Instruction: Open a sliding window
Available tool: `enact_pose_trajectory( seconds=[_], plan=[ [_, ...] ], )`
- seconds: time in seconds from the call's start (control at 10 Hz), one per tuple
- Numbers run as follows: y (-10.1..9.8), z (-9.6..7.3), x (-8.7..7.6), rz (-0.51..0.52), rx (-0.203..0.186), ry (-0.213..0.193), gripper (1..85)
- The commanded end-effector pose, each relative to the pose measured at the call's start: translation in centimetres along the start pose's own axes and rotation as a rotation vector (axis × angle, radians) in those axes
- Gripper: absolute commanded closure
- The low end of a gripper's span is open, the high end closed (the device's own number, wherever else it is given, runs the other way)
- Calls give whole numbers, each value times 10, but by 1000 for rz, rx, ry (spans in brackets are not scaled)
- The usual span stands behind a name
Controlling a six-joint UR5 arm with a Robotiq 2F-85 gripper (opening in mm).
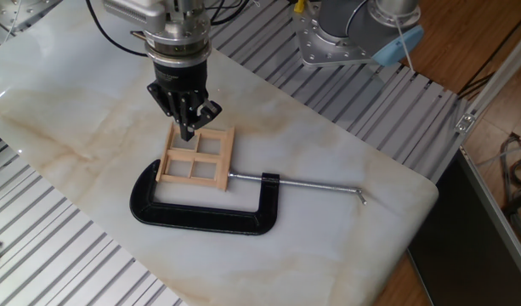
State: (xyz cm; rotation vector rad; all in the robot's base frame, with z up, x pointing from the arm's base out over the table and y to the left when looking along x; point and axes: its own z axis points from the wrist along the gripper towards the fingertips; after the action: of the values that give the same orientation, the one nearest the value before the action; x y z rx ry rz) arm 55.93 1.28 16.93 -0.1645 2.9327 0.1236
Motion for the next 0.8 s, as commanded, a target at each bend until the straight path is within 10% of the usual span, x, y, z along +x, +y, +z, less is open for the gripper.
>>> enact_pose_trajectory(
  seconds=[0.0, 0.7],
  plan=[
    [3, -1, -3, 10, -21, -4, 850],
    [-7, 1, 21, 9, -27, 8, 850]
  ],
)
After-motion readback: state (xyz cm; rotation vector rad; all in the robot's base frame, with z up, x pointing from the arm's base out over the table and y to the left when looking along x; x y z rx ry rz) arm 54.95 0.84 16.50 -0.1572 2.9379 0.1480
